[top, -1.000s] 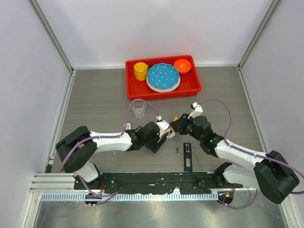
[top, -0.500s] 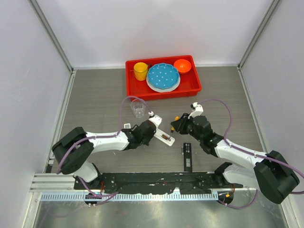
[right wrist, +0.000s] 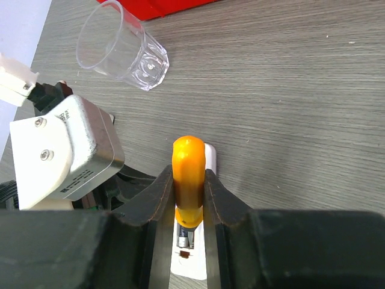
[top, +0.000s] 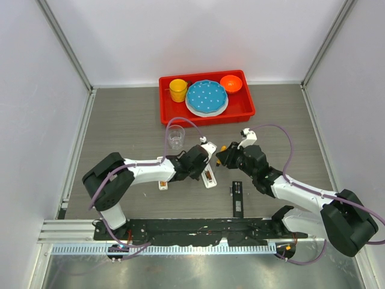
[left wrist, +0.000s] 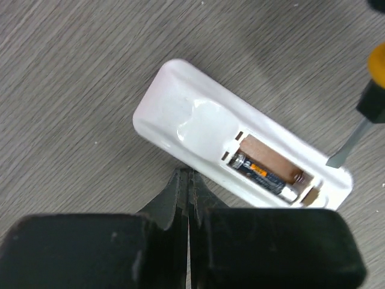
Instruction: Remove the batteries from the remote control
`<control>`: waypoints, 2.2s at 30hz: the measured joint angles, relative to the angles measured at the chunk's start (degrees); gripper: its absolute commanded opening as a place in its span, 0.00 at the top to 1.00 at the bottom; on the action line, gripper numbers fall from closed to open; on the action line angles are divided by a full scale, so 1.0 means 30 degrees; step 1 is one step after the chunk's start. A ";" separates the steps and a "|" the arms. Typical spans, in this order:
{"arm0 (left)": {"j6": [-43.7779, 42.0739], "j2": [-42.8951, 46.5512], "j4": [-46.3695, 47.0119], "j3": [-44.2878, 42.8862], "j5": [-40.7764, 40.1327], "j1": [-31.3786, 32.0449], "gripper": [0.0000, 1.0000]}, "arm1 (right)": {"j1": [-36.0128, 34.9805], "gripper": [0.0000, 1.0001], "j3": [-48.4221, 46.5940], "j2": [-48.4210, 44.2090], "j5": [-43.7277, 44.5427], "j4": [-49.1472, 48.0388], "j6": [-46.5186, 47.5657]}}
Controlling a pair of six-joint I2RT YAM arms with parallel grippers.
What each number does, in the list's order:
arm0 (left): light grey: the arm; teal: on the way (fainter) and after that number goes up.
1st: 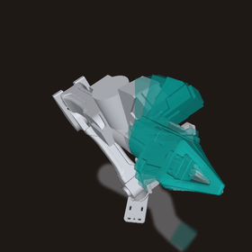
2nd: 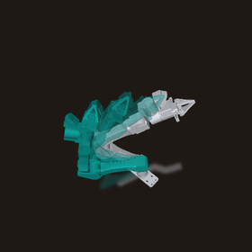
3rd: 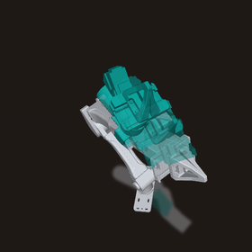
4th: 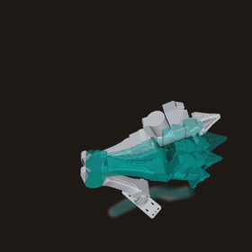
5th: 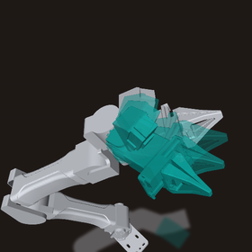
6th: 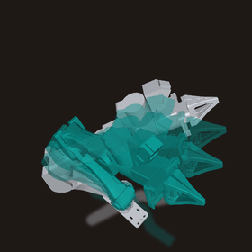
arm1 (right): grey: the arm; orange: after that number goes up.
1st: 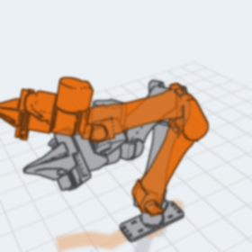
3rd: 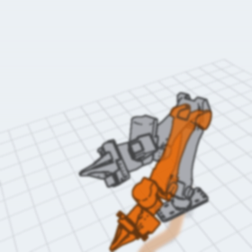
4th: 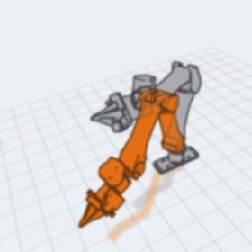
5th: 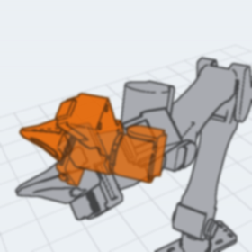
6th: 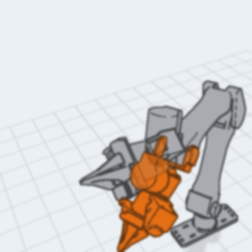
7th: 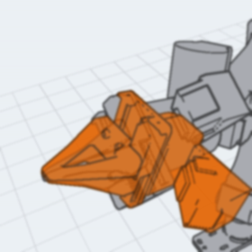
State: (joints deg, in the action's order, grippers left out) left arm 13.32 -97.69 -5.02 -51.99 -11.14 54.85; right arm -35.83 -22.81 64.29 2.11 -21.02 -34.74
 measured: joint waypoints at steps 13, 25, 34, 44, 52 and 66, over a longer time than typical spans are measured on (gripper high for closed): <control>0.1333 0.1086 -0.0313 0.0962 0.1814 0.0066 0.83 | 0.0022 0.99 -0.0029 0.0160 -0.0015 -0.0248 0.0015; 0.2994 0.1464 0.0291 0.1457 0.2980 0.0576 0.82 | 0.0022 0.99 -0.0022 0.0619 -0.0022 -0.0736 -0.0350; 0.2477 0.1064 0.0306 0.1158 0.2885 0.0590 0.73 | 0.0022 0.99 -0.0029 0.0699 -0.0022 -0.1013 -0.0393; 0.1362 0.1479 0.0284 0.1406 0.2630 0.0532 0.79 | 0.0015 0.99 -0.0372 0.2463 -0.0240 -0.1727 -0.0459; 0.1406 0.1559 0.1406 0.2193 0.3104 0.0532 0.83 | -0.0583 0.99 -0.0699 0.3934 0.0160 -0.2244 -0.0539; 0.1392 0.1530 0.1741 0.2375 0.3096 0.0532 0.93 | -0.2142 0.99 -0.1530 0.5450 0.2725 -0.2579 -0.1341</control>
State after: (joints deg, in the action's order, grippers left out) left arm 17.50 -93.10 0.21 -44.86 -1.85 56.45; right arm -42.26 -27.40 80.64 10.28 -28.75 -38.76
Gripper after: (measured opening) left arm 0.095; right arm 0.263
